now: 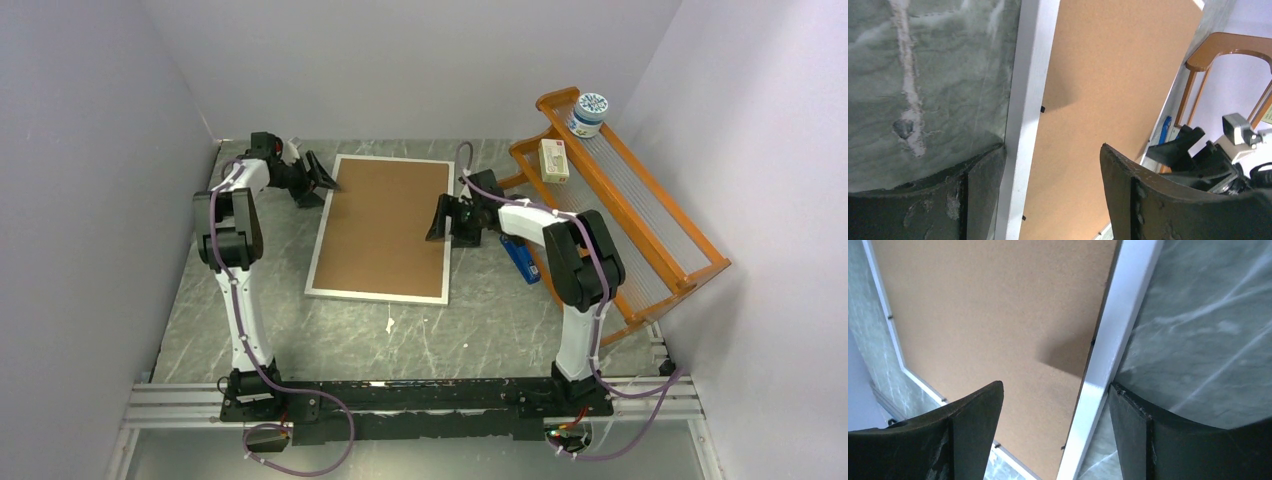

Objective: Put the photo into the frame
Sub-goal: Adjust the photo frame at the center of the board.

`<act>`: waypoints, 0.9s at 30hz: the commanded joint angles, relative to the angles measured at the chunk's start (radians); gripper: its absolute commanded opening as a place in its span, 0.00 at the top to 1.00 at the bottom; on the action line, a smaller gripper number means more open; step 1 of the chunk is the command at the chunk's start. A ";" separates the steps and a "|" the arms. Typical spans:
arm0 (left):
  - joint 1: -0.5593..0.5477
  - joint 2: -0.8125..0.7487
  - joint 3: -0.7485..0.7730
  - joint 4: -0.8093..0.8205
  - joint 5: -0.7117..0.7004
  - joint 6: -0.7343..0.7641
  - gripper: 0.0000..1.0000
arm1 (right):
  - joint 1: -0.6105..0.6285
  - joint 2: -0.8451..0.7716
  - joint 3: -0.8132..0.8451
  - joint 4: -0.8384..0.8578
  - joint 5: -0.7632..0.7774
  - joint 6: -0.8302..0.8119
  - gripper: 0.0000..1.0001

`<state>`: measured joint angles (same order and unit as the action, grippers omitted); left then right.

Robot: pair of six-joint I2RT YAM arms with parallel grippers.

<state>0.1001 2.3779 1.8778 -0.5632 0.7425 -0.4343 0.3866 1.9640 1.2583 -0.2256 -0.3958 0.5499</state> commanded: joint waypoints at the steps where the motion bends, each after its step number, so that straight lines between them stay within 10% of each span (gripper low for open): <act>1: -0.013 0.045 -0.016 -0.039 -0.002 0.049 0.25 | 0.086 -0.074 -0.053 0.092 -0.067 0.021 0.20; 27: -0.024 0.157 0.160 -0.144 -0.006 0.124 0.24 | 0.429 -0.078 0.022 0.083 0.086 0.043 0.17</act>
<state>0.1116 2.4477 1.9980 -0.5617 0.7544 -0.3202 0.8371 1.9339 1.2015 -0.1711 -0.3748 0.6720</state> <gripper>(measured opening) 0.755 0.829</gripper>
